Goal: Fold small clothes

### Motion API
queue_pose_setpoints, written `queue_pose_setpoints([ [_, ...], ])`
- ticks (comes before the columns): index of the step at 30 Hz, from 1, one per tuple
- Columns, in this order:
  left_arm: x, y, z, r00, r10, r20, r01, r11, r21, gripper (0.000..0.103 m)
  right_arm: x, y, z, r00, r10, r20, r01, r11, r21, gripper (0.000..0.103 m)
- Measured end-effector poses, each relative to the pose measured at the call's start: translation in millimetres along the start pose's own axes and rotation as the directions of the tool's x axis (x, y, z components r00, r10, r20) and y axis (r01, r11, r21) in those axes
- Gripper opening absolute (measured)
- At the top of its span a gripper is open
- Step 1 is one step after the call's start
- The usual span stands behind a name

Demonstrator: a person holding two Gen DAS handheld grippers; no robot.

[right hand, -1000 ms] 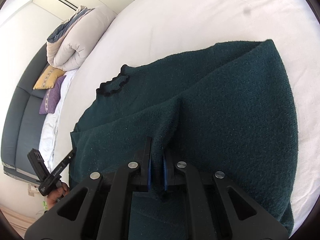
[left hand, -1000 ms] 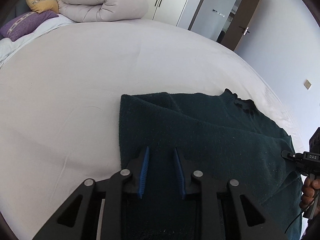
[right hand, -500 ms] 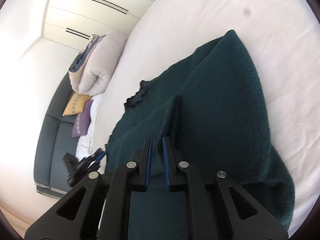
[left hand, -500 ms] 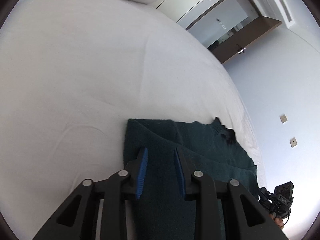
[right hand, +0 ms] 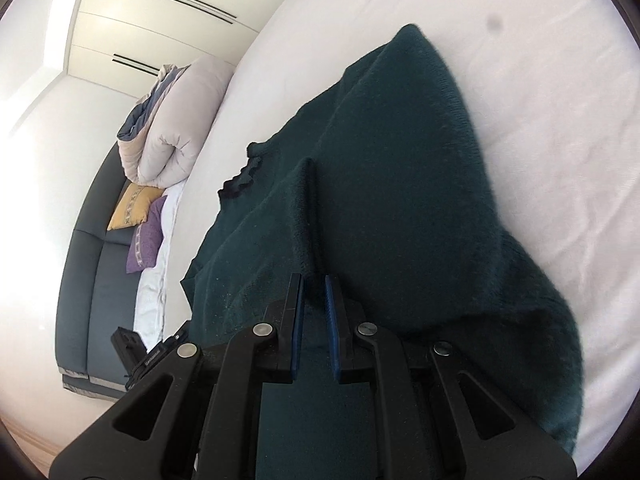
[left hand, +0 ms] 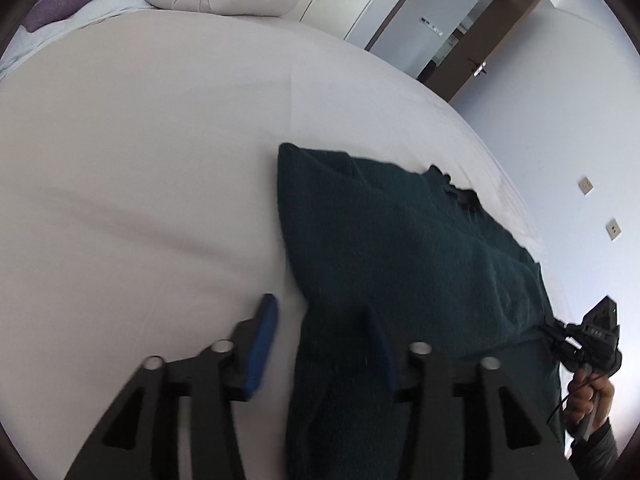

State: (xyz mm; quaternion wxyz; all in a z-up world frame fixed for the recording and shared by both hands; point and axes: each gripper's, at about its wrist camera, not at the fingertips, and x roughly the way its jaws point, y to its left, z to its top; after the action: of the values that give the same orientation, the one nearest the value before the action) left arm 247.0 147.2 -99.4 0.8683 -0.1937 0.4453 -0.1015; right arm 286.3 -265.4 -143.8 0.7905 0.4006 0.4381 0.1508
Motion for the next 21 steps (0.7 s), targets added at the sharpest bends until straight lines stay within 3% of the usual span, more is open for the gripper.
queue_pose_setpoints([
  [3,-21.8,-10.9,-24.6,0.999,0.047,-0.016,-0.046,0.997,0.068,0.067,-26.2,-5.7,-9.3,0.999,-0.02,0.025,0.019,1.0,0.008,0.01],
  [7,-66.3,-14.3,-61.5,1.0,0.029,0.008,-0.03,0.998,0.062,0.081,-75.0,-13.3,-37.3,0.998,-0.009,0.062,0.009,1.0,0.014,0.011],
  [10,-94.1,-8.4,-96.4,1.0,0.014,-0.005,-0.014,1.0,0.024,0.083,-110.8,-18.9,-68.1,0.996,-0.019,0.085,0.019,1.0,0.007,0.036],
  [11,-100.7,-5.8,-106.7,1.0,0.003,-0.02,-0.003,1.0,0.007,0.083,-123.4,-22.3,-79.6,0.995,-0.02,0.098,0.019,1.0,0.013,0.059],
  [12,-106.8,-3.2,-119.3,0.999,-0.008,-0.033,0.007,1.0,-0.006,0.083,-136.7,-26.0,-91.8,0.993,-0.019,0.118,0.017,1.0,0.021,0.069],
  [21,-163.5,9.3,-197.0,0.993,-0.093,-0.074,0.086,0.992,-0.096,0.083,-219.2,-57.7,-183.2,0.991,-0.027,0.13,0.024,0.999,0.025,0.069],
])
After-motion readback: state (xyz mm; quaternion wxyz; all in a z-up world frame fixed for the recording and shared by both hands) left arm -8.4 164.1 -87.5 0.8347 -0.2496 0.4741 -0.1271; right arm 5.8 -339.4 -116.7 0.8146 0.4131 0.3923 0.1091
